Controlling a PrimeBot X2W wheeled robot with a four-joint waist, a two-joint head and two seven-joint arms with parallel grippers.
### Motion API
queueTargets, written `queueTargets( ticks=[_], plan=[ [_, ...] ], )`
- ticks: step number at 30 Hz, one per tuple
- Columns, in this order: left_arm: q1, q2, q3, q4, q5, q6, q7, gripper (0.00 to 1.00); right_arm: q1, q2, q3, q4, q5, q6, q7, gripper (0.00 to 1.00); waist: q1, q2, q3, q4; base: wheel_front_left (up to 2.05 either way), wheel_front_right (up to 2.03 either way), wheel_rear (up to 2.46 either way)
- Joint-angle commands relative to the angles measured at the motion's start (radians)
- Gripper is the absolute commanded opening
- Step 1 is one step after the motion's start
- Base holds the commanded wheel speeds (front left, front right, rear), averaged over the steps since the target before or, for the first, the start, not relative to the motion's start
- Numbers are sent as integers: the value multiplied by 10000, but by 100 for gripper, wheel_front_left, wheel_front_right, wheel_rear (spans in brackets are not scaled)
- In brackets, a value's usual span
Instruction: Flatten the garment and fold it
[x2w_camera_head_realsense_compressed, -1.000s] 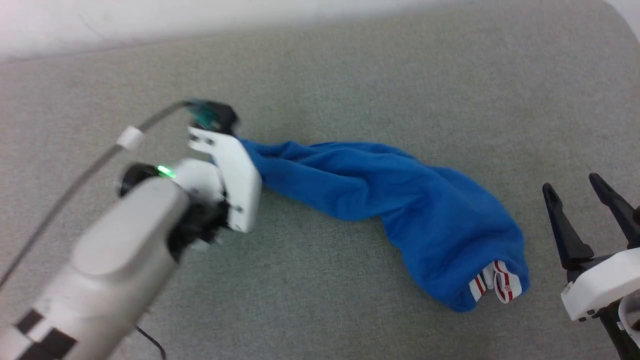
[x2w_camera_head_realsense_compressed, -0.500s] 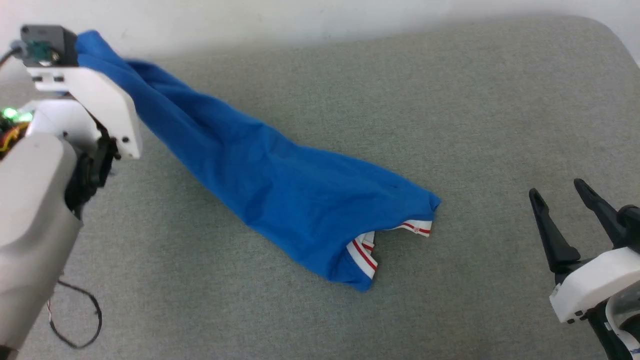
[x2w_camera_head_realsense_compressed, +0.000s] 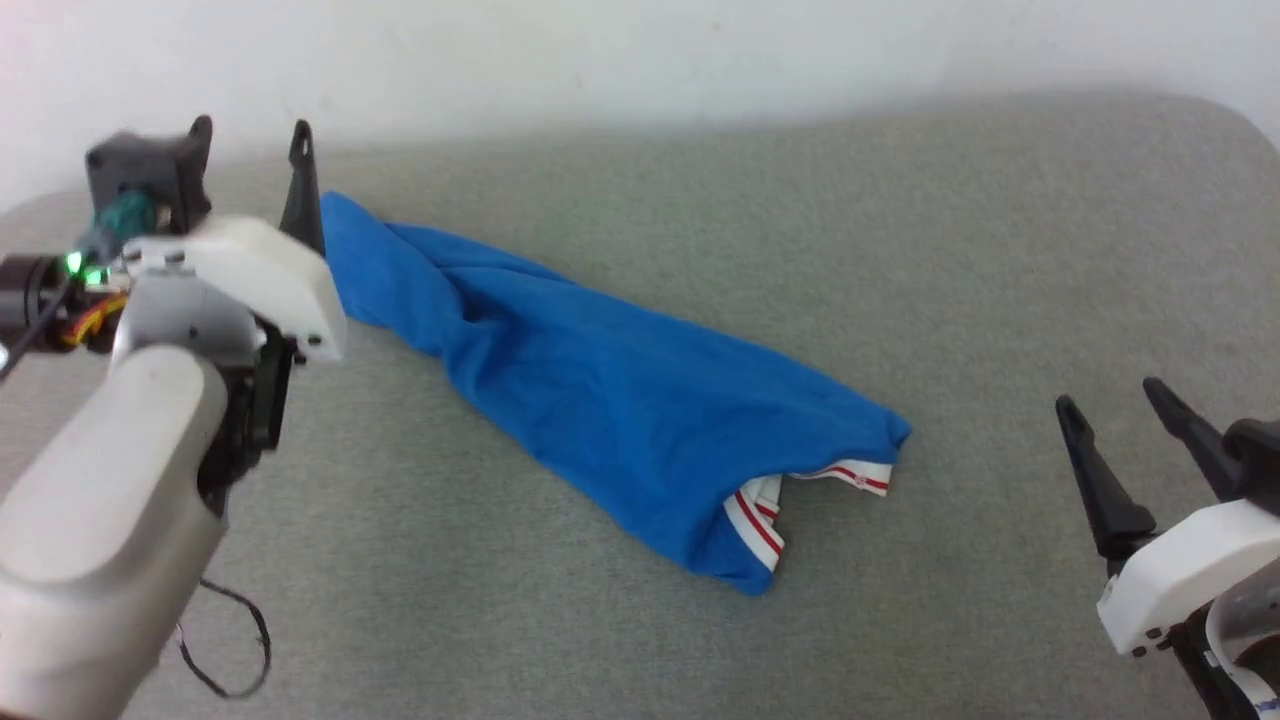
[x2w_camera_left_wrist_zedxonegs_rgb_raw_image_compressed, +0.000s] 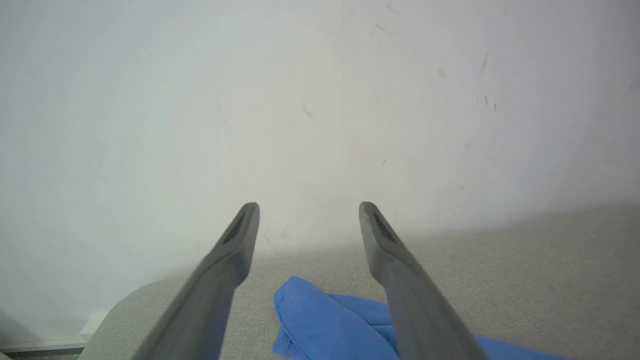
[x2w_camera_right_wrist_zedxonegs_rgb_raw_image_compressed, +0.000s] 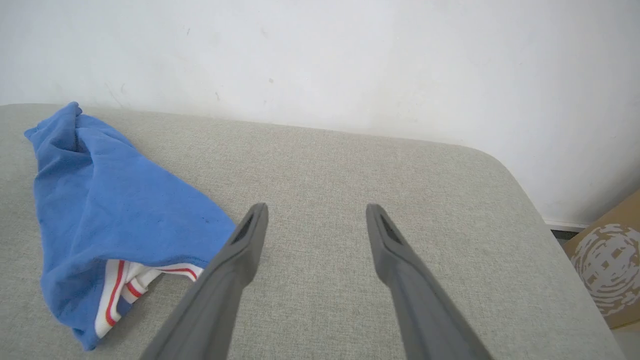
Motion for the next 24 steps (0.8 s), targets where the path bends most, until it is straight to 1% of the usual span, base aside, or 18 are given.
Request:
queueTargets(
  ticks=[1,5,7,10,15,18,20,24],
  plan=[
    [354,77,71,-156,41,123,-163,100,109,16,2,39,78,-7,32,100,0,0,-412,371,0,0,0],
    [1594,167,246,-1160,-209,354,-855,100,349,-7,19,124,205,-7,207,100,0,0,-760,728,0,0,0],
    [2338,98,359,-1666,-505,509,-1092,100,470,-33,34,147,269,-7,320,100,0,0,-865,912,0,0,0],
    [3395,62,481,-2278,-733,834,-1492,100,619,-66,50,191,381,-7,508,100,0,0,-959,1200,0,0,0],
    [4764,-36,348,-2976,-839,1165,-1980,100,785,-304,228,381,643,-7,1080,100,0,0,-980,1719,0,0,0],
    [5182,-106,101,-3243,-764,1058,-2211,100,612,-733,538,602,1134,-7,1797,100,0,0,-867,2111,0,0,0],
    [5366,-258,-11,-3399,-797,1025,-2306,100,307,-1273,828,787,1454,-7,2401,100,0,0,-789,2368,0,0,0],
    [5481,-408,-317,-3435,-728,703,-2448,100,-608,-2269,1140,1338,2168,-7,3598,100,0,0,-573,2932,0,0,0]
  ],
)
